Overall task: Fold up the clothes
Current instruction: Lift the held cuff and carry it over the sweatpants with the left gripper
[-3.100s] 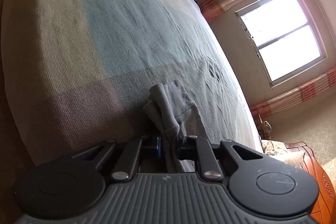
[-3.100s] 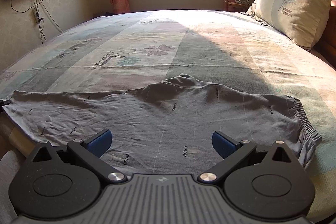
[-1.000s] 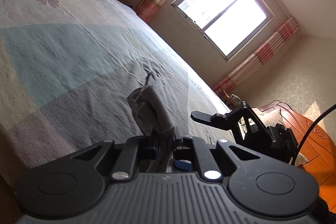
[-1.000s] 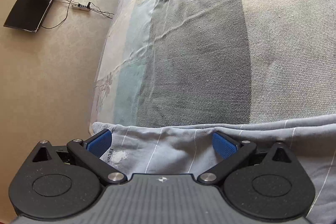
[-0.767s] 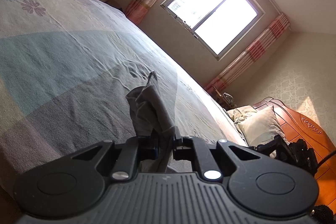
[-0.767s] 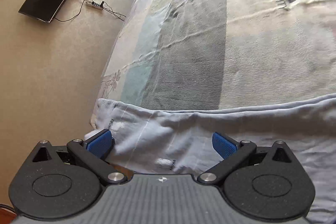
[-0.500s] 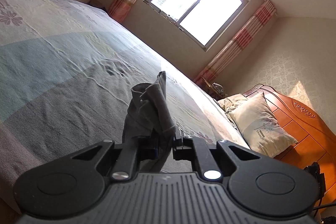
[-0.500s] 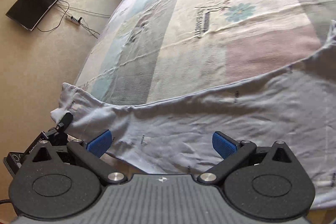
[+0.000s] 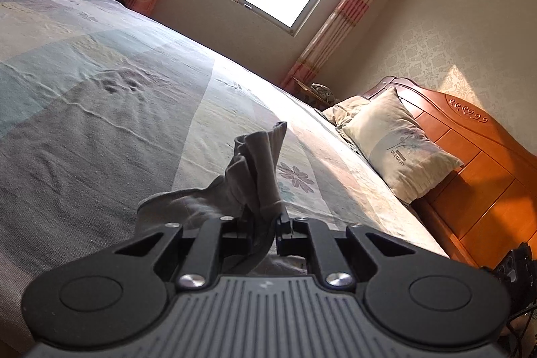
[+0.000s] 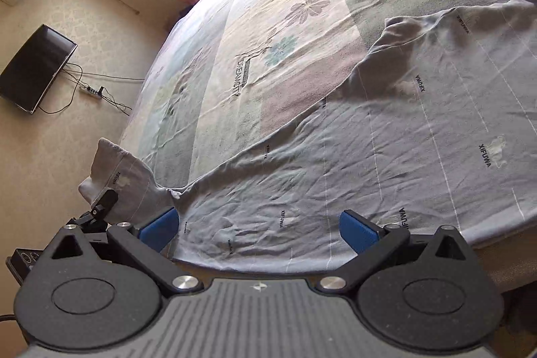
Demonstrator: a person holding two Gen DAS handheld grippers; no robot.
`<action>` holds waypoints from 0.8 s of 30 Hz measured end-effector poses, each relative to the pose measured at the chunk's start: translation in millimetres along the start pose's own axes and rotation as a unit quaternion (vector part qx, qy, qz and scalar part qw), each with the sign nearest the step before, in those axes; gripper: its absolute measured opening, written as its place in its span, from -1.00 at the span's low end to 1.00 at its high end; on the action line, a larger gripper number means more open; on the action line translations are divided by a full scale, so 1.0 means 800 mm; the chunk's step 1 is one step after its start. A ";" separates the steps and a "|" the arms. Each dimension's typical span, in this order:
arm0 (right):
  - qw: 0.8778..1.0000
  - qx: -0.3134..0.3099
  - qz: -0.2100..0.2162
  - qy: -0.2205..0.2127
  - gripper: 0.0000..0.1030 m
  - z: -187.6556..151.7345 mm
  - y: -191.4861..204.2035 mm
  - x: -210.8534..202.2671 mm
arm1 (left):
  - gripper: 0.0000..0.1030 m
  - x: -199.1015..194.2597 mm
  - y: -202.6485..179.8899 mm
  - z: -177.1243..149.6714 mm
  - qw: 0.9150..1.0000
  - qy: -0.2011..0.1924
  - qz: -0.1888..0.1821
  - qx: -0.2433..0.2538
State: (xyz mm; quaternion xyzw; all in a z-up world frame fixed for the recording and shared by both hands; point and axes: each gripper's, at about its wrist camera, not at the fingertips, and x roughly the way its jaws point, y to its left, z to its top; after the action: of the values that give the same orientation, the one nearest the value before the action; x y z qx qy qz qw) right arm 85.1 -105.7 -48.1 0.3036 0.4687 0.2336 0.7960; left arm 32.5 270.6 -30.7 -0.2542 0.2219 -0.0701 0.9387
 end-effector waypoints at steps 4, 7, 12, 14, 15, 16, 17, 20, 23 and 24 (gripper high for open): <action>1.000 0.005 0.002 -0.003 1.00 0.000 -0.006 -0.005 | -0.82 0.018 -0.019 -0.016 0.999 0.025 0.011 0.033; 1.000 0.004 0.002 -0.004 1.00 -0.001 -0.010 -0.006 | -0.82 0.031 -0.034 -0.029 0.996 0.044 0.024 0.070; 1.000 0.006 -0.001 -0.001 1.00 -0.002 -0.015 -0.004 | -0.82 0.043 -0.037 -0.046 0.994 0.064 0.033 0.082; 1.000 0.007 0.004 0.005 1.00 -0.002 -0.014 -0.001 | -0.82 0.039 -0.034 -0.042 0.996 0.058 0.027 0.069; 1.000 0.010 0.018 0.011 1.00 -0.001 -0.012 0.004 | -0.82 0.035 -0.031 -0.038 0.997 0.052 0.022 0.059; 0.999 0.012 0.033 0.017 1.00 0.001 -0.010 0.008 | -0.82 0.029 -0.028 -0.031 0.998 0.042 0.017 0.048; 0.999 0.015 0.047 0.022 1.00 0.003 -0.008 0.013 | -0.82 0.021 -0.025 -0.023 0.999 0.029 0.011 0.038; 0.992 0.036 0.113 0.049 1.00 0.017 0.005 0.041 | -0.82 -0.005 -0.013 -0.002 1.000 -0.010 0.002 0.017; 0.980 0.054 0.178 0.076 1.00 0.037 0.029 0.086 | -0.82 -0.028 0.000 0.009 0.999 -0.038 0.005 0.002; 0.975 0.059 0.197 0.085 1.00 0.043 0.038 0.102 | -0.82 -0.034 0.006 0.010 0.999 -0.044 0.009 -0.005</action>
State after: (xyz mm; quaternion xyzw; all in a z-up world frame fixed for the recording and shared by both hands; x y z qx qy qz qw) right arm 150.3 -39.7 -63.2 0.4157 0.4787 0.3825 0.6721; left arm 12.2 284.9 -16.6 -0.2594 0.1832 -0.0490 0.9470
